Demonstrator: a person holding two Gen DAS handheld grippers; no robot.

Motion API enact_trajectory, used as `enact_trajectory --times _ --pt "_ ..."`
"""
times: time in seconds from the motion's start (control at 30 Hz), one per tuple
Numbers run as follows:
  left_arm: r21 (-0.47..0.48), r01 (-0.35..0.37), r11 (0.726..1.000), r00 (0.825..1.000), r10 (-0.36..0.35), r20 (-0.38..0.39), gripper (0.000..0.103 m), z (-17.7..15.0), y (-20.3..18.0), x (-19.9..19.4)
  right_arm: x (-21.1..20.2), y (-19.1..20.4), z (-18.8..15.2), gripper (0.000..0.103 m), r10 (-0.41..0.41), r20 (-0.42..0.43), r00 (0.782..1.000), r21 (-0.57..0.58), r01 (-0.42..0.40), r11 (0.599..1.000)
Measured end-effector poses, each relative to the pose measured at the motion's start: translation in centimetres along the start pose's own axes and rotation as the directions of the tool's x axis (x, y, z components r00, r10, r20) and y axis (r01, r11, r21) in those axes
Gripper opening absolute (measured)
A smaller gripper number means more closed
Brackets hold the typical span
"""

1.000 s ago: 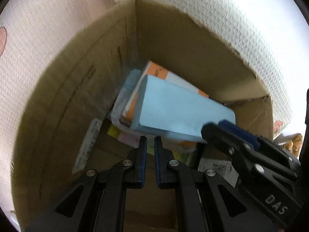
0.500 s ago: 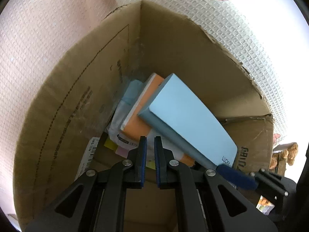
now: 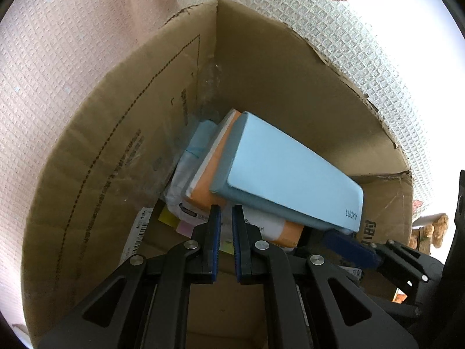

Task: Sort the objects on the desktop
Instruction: 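Lower the pencil case into the box and open the left gripper, then withdraw the left gripper and move it toward the white paper roll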

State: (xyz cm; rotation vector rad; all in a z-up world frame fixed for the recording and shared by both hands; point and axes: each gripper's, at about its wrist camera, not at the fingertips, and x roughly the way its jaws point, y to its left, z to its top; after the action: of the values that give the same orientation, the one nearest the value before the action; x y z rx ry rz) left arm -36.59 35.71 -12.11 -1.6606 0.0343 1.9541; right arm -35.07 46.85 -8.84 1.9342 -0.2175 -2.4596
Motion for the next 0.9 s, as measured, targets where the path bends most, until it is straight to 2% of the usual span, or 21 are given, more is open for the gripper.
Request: enact_trajectory --times 0.17,0.27,0.37,0.43,0.47,0.5,0.6,0.7,0.77,0.8,0.9 --pt "-0.014 -0.012 1.000 1.000 0.012 0.013 0.008 -0.3 0.5 -0.2 -0.4 0.0 -0.1 0.031 0.024 0.020 1.000 -0.015 -0.024 1.000" --pt "-0.013 -0.040 0.999 0.999 0.040 -0.001 0.008 -0.9 0.8 -0.5 -0.9 0.2 -0.5 0.031 0.013 0.019 1.000 -0.020 -0.013 1.000" --pt "-0.009 -0.044 0.999 0.999 0.044 0.025 0.010 -2.0 1.0 -2.0 -2.0 0.8 -1.0 0.032 0.004 0.037 0.999 -0.036 -0.003 0.999" --pt "-0.012 -0.053 0.999 0.998 0.053 0.039 0.021 -3.0 1.2 -3.4 -3.0 1.3 -1.5 0.032 -0.001 0.053 0.999 -0.045 0.003 0.999" --pt "-0.013 -0.060 0.998 0.997 0.060 0.050 0.036 -3.5 1.3 -4.2 -3.7 1.6 -1.8 0.033 -0.005 0.066 0.998 -0.052 0.009 0.999" --pt "-0.013 -0.067 0.998 0.996 0.068 0.066 0.044 -4.0 1.4 -5.0 -4.1 1.9 -2.0 0.035 -0.009 0.074 0.997 -0.055 0.013 0.998" --pt "-0.009 -0.093 0.996 0.987 0.093 0.128 0.047 -5.9 1.9 -8.0 -5.8 2.7 -3.0 0.045 -0.036 0.108 0.994 -0.076 0.044 0.996" --pt "-0.002 -0.108 0.994 0.978 0.107 0.178 0.049 -8.0 2.4 -10.5 -7.7 3.4 -5.0 0.050 -0.046 0.145 0.988 -0.101 0.061 0.993" --pt "-0.003 -0.125 0.992 0.969 0.123 0.212 0.050 -7.0 3.0 -11.9 -8.4 4.8 -5.5 0.052 -0.050 0.172 0.984 -0.127 0.072 0.989" --pt "-0.005 -0.136 0.991 0.965 0.133 0.226 0.052 -6.1 1.9 -11.2 -8.8 6.5 -6.0 0.053 -0.054 0.184 0.981 -0.141 0.080 0.987" --pt "-0.013 -0.149 0.989 0.950 0.147 0.275 0.058 -6.8 1.8 -11.8 -10.3 9.2 -7.7 0.057 -0.054 0.216 0.975 -0.186 0.095 0.978"
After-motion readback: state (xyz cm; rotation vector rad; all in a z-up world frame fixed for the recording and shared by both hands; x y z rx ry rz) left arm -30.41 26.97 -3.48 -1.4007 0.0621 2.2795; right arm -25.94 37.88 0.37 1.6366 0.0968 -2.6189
